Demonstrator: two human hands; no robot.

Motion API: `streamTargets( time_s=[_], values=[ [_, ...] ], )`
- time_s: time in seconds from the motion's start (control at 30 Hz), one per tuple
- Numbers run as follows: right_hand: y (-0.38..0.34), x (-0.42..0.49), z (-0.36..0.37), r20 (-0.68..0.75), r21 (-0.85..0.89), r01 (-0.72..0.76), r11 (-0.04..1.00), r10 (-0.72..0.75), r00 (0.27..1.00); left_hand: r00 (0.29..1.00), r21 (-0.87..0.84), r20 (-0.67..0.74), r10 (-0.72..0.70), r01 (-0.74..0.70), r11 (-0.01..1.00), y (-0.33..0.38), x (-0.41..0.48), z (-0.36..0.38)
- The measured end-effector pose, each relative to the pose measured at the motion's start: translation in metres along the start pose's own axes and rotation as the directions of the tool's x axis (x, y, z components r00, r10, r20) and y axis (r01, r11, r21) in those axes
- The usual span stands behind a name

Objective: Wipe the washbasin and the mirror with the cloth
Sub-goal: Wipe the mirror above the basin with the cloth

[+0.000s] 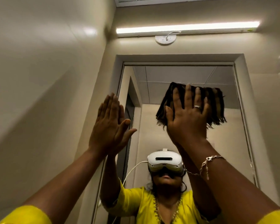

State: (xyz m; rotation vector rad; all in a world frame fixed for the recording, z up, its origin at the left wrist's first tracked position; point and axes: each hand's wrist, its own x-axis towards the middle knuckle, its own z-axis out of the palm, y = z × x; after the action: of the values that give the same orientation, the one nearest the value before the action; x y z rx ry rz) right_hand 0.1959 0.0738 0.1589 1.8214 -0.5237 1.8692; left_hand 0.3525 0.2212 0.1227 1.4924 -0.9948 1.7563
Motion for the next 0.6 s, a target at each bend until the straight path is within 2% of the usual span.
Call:
streamTargets(
  time_s=[0.33,0.5,0.6],
  values=[
    [-0.087,0.007,0.007,0.117,0.107,0.125,0.986,-0.138,0.984,0.998,-0.273,-0.063,0.007,-0.024,0.962,0.007,-0.001,-0.008],
    [-0.114,0.017,0.010,0.227,0.061,0.215,0.975,-0.223,0.948,0.997,-0.342,-0.073,-0.007,-0.018,0.939,0.003,-0.002,-0.007],
    [-0.119,0.019,0.013,0.234,0.038,0.253,0.967,-0.255,0.938,0.996,-0.360,-0.095,0.003,-0.037,0.932,0.003,-0.002,-0.006]
  ],
)
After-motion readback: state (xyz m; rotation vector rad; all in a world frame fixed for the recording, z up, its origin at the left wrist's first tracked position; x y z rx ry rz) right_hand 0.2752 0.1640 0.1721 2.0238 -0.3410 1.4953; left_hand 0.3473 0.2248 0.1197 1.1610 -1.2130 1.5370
